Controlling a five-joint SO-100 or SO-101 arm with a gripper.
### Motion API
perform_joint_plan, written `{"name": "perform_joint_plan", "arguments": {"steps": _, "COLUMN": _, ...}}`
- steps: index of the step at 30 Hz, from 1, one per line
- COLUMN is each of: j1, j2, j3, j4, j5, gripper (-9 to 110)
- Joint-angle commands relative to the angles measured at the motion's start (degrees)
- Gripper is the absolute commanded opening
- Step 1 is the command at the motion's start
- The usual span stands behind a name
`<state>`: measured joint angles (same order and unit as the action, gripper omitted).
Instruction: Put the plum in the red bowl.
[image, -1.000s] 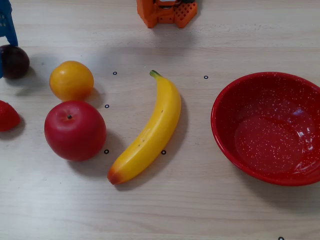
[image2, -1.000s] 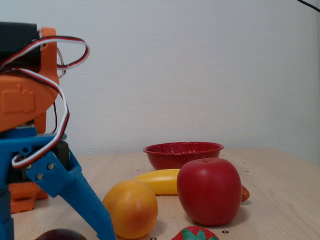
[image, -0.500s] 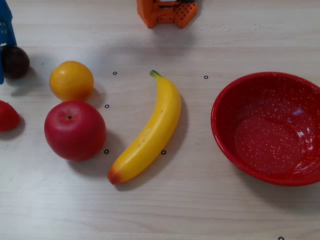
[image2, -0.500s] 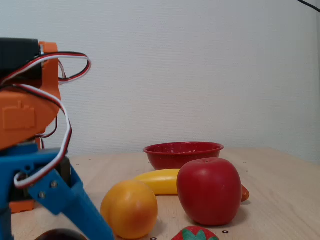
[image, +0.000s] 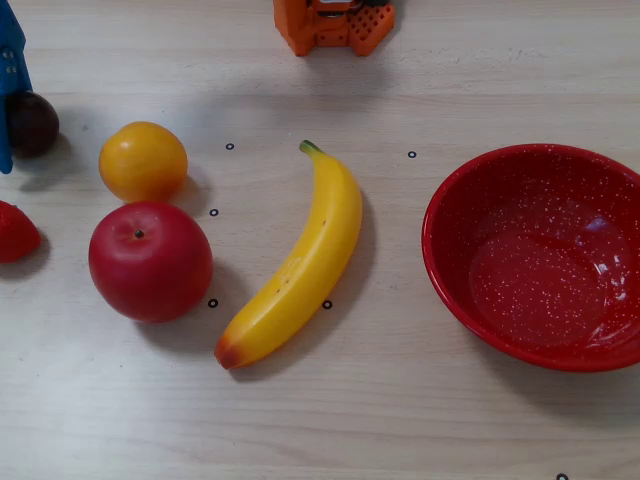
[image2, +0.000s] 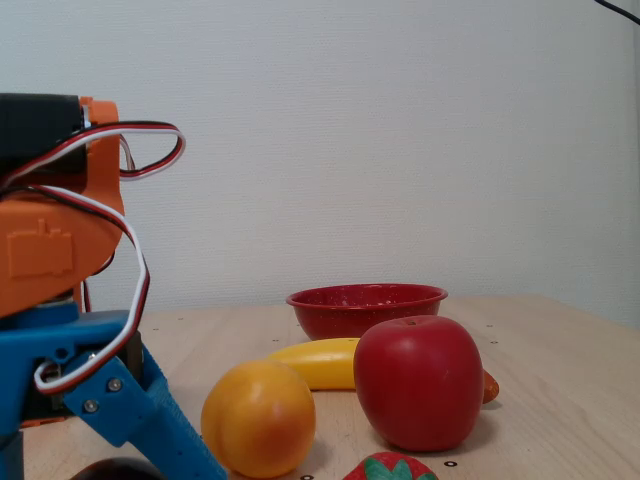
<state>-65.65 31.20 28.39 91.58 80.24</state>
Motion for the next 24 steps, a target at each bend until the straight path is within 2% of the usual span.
{"name": "perform_joint_plan", "arguments": {"steps": 1, "j1": 0.88, "j2": 3.25, "j3": -4.13, "j4": -0.88, "j5": 2.02, "gripper": 42}}
{"name": "perform_joint_plan", "arguments": {"steps": 24, "j1": 2.81, "j2": 4.48, "j3": -3.96, "j4": 2.64, "j5": 2.72, "gripper": 42}}
